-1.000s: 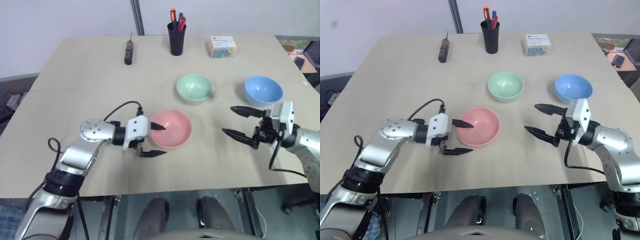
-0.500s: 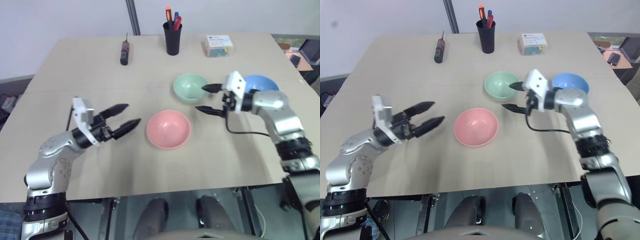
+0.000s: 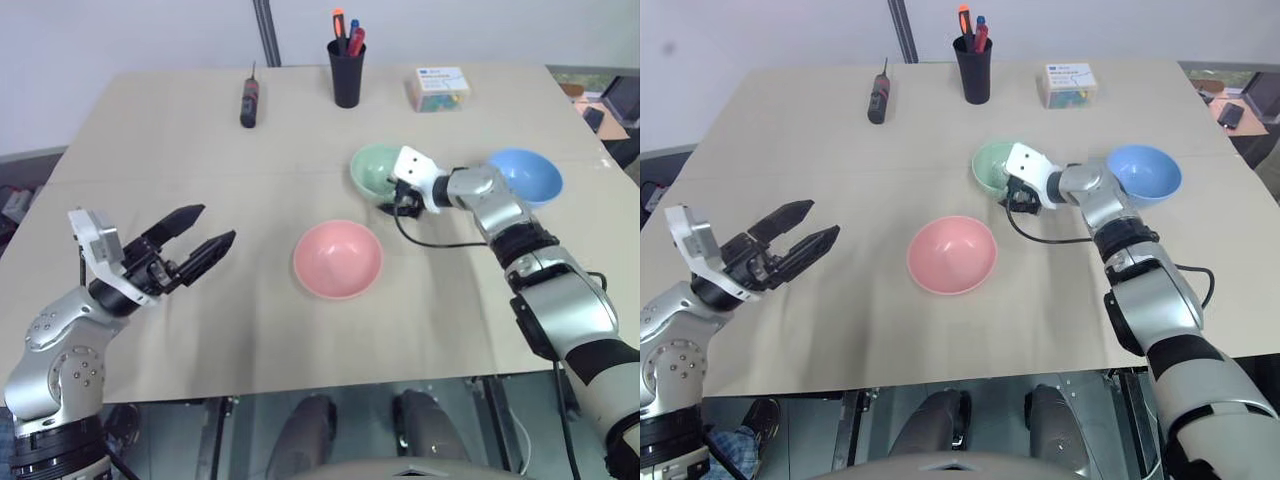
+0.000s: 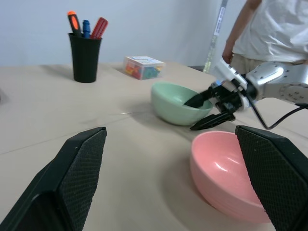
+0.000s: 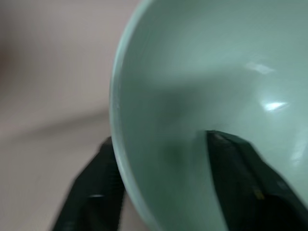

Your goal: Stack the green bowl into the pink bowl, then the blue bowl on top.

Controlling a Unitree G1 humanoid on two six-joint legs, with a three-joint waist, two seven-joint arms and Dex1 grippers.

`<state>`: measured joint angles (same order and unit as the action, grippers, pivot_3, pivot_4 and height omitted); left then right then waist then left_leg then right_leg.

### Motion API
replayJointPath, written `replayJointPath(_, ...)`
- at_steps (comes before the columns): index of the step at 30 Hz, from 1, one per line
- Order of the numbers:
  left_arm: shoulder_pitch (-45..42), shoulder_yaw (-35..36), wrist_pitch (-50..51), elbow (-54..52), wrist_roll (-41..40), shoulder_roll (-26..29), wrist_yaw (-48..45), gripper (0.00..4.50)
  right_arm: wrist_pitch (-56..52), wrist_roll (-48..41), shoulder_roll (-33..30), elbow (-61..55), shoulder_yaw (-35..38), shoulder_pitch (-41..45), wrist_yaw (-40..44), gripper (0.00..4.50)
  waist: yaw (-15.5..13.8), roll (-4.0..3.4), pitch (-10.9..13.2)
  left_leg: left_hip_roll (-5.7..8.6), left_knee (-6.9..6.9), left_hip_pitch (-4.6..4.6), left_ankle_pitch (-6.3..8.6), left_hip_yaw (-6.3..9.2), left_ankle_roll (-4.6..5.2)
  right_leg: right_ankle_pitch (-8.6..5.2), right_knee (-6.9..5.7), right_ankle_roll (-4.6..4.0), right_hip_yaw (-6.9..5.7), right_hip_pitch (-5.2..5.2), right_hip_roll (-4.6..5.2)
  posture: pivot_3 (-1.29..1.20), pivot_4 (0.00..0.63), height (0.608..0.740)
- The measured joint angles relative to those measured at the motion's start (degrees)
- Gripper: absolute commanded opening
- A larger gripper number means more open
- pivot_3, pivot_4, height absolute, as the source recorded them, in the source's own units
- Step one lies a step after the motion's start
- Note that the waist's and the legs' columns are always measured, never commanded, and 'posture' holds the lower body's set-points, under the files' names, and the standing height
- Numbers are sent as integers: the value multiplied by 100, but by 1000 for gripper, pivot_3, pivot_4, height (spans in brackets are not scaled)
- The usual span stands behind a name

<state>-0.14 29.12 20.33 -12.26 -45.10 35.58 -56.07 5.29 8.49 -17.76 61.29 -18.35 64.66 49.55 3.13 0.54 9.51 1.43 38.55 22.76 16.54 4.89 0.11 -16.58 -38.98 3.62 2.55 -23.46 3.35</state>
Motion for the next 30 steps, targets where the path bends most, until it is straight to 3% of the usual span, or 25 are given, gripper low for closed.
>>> replayJointPath(5, 67, -2, 0, -61, -8, 1, -24, 4500, 304, 59, 23, 87, 89, 182, -24, 17, 126, -2, -1, -1, 0, -4, -1, -3, -1, 0, -5, 0, 4, 0, -3, 0, 150, 740)
replayJointPath(11, 42, -24, -27, -56, -3, 6, -112, 4500, 412, 85, 33, -14, 104, 169, 216, 17, 177, -1, -4, -4, 0, -2, -1, -1, -2, 0, -5, 0, 3, 0, -7, 0, 150, 740)
replayJointPath(14, -45, -70, -66, 2, 15, 22, -178, 4500, 515, -33, -65, -757, 109, -86, 699, 17, 194, -1, -4, -4, 1, 0, -1, 1, -2, 0, -4, 0, 1, 0, -5, 0, 150, 740)
replayJointPath(17, -136, -120, -103, 108, 71, 77, -263, 4500, 389, -291, -243, -1965, 98, -503, 1360, 17, 202, -1, -4, -4, 1, 1, -1, 4, -2, 0, -4, 0, -1, 0, -3, 0, 150, 740)
replayJointPath(25, -554, -403, -223, 622, 250, 251, -613, 4500, -1515, -613, -1044, -6101, -195, -1530, 2193, 17, 102, -1, -4, -3, 4, 2, -1, 11, -2, 0, -7, 0, -9, -1, 20, 0, 150, 740)
replayJointPath(30, -906, -601, -326, 993, 375, 282, -803, 4500, -1854, -379, -1175, -7225, -772, -1895, 2251, 17, 50, 0, -4, 3, 14, 3, -1, 10, -1, 0, -13, 0, -8, 0, 22, 0, 150, 740)
